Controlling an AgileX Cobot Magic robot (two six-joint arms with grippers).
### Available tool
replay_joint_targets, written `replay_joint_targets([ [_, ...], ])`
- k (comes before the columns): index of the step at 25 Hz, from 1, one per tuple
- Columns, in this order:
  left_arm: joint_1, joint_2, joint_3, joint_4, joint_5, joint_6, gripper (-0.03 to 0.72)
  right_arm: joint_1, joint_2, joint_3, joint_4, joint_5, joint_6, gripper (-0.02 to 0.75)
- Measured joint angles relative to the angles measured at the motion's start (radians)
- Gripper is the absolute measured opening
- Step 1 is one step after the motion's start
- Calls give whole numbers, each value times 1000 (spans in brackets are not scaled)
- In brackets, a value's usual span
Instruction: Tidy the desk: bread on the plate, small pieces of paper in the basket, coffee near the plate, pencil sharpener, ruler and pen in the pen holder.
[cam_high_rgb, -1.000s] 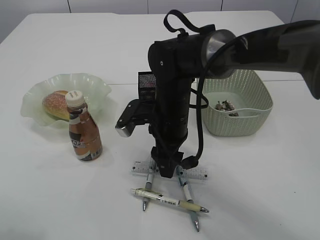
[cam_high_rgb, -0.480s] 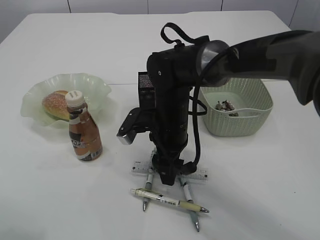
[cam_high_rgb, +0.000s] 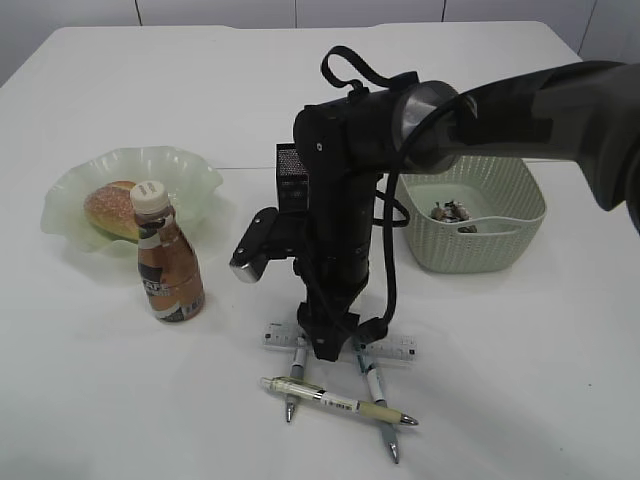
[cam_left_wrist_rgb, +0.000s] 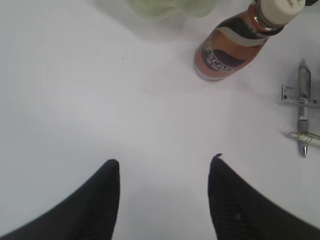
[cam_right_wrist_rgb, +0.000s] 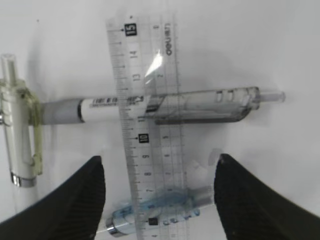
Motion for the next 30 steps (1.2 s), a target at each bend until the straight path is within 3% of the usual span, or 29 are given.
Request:
replay_joint_targets([
  [30, 0, 12, 0, 0, 0, 1, 416, 0, 20, 0, -17, -34, -2, 503],
])
